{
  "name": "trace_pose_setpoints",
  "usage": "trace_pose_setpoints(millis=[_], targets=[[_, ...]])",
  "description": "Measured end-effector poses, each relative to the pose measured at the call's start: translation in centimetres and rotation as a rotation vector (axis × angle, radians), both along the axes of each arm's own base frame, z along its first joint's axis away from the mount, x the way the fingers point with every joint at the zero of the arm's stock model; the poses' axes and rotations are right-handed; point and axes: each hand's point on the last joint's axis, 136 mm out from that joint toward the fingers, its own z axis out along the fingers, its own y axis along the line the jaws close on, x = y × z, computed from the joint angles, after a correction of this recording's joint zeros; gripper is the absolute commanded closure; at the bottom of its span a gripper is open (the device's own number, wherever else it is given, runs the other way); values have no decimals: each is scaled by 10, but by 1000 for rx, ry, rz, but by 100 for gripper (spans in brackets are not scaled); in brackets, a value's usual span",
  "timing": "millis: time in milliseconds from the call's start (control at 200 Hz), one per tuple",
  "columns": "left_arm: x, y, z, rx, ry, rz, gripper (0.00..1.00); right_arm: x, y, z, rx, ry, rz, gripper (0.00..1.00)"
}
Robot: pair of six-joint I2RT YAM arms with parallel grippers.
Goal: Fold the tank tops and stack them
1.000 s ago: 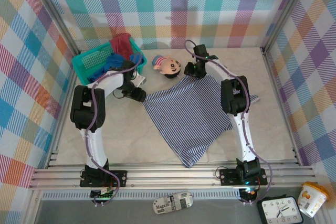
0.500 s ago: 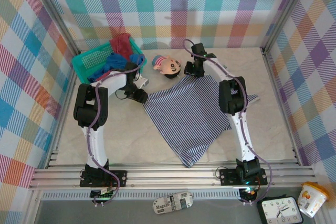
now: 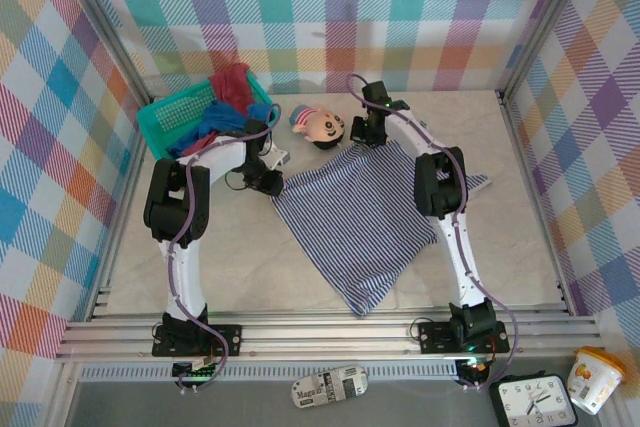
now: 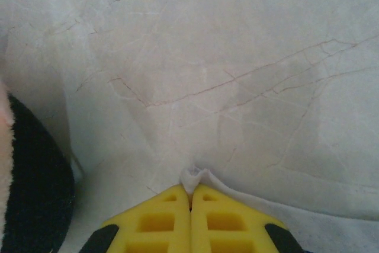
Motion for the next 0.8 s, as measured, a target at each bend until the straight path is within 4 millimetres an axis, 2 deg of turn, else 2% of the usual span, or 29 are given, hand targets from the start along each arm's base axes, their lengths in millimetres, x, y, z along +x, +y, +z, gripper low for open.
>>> trace_pose_setpoints(millis=[195,355,455,510,645,800], targets=[[1,2,7,8,-13,9,93,-7,0,2,30,2,-15,100],[0,-2,42,-17,-83,17,94,-12,-1,9,69,-3,-31,100],[-2,-9,64,-35,-133,3,94,-11,-3,21,101,-33,-43,100],[-4,-14,70,-40,-145,-8,94,-12,-5,28,120,-45,-54,100],[-15,-25,69,-43,-134,-33,94,-15,-9,39,164,-77,-72,100],[-36,-32,61,-41,-91,-49,94,-21,-19,42,217,-97,-106,100]])
